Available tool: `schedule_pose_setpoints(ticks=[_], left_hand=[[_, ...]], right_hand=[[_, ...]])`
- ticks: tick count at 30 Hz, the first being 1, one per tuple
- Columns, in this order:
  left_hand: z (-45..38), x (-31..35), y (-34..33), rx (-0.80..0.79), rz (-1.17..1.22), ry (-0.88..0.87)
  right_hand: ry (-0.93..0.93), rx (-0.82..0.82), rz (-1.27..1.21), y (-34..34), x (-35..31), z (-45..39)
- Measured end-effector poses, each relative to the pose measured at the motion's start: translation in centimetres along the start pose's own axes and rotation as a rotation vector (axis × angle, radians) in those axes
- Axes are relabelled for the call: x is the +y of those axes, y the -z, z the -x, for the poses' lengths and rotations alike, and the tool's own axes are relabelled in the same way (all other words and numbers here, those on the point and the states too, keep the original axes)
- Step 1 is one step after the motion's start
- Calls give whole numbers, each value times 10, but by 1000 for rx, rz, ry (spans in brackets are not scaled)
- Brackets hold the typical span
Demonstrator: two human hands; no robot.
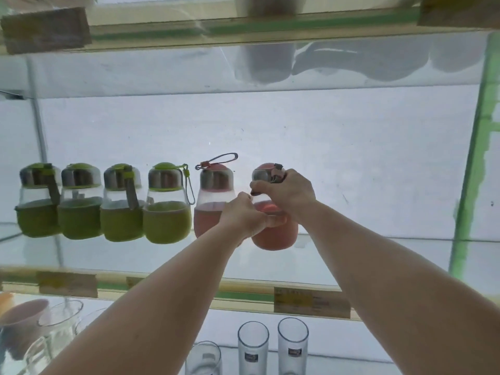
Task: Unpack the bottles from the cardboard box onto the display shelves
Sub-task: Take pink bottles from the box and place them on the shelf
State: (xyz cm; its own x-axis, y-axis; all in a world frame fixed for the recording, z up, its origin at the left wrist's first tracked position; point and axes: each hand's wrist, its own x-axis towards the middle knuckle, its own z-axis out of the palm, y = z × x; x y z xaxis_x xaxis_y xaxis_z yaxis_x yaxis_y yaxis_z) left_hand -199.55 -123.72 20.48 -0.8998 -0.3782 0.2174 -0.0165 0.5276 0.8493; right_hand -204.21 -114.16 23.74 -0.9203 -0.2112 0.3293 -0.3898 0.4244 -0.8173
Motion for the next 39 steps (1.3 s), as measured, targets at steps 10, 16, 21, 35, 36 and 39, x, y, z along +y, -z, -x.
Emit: schedule_pose_setpoints(ticks=[10,16,21,35,36,39], left_hand=[[-11,1,-2,-10,-113,-11],[-3,7,-4,-4,-148,-32],[13,19,17,89,-195,-100],[131,-39,131,329,-542,132],[145,-53,141,336,-543,203],[191,-97,167,347,-543,375]], right_hand=[[-16,-9,23,-4,1,-11],[-28,-95,46,5,-6,-2],[109,24,163,7,-27,7],[498,-339,74,-115,-96,122],[494,-400,83,-129,-97,134],[465,-570,53,-172,-99,177]])
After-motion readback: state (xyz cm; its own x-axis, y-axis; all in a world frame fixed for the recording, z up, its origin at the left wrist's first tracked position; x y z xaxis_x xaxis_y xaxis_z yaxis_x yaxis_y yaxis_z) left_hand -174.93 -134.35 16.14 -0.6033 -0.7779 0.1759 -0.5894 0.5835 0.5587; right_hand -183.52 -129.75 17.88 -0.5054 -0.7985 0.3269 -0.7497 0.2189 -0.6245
